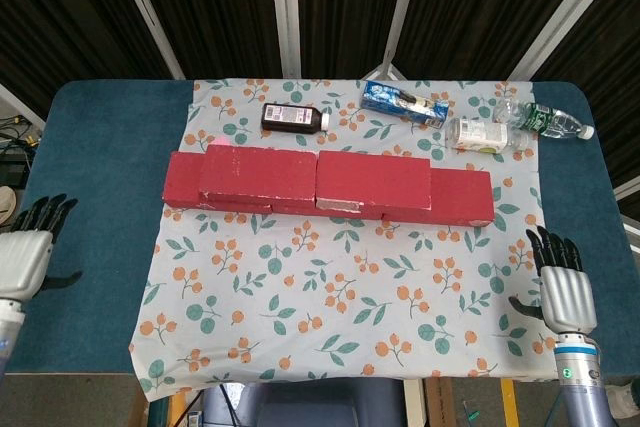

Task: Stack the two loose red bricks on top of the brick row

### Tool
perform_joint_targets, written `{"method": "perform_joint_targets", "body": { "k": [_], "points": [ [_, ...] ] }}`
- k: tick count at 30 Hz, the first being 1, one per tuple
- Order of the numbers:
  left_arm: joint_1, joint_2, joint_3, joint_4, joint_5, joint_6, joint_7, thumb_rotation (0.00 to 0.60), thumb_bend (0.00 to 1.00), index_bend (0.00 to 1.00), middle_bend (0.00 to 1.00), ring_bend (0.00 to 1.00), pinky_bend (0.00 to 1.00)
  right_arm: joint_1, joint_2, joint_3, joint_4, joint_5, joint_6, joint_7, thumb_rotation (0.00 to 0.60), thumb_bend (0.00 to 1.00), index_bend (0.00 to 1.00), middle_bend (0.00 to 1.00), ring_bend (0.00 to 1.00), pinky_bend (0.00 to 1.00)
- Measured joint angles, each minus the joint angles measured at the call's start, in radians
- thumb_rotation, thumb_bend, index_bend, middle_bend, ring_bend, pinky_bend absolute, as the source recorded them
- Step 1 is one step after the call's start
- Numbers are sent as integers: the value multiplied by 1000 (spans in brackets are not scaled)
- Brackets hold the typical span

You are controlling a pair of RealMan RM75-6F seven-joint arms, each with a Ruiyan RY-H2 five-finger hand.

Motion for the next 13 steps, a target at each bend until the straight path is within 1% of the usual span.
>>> {"method": "perform_joint_targets", "body": {
  "k": [3, 5, 9, 13],
  "points": [
    [87, -40, 8, 49, 66, 61, -34, 600, 0, 108, 33, 0, 135, 2, 3, -12, 13, -41, 2, 36, 600, 153, 0, 0, 0, 0],
    [120, -55, 5, 64, 95, 92, -46, 600, 0, 108, 33, 0, 135, 4, 4, -20, 23, -69, 5, 54, 600, 153, 0, 0, 0, 0],
    [160, -70, -7, 84, 154, 130, -60, 600, 0, 108, 37, 0, 135, 4, 3, -29, 34, -106, 23, 70, 600, 153, 0, 0, 0, 0],
    [189, -76, -16, 96, 199, 140, -57, 600, 0, 108, 40, 0, 135, -1, -10, -31, 37, -131, 54, 75, 600, 153, 0, 0, 0, 0]
  ]
}}
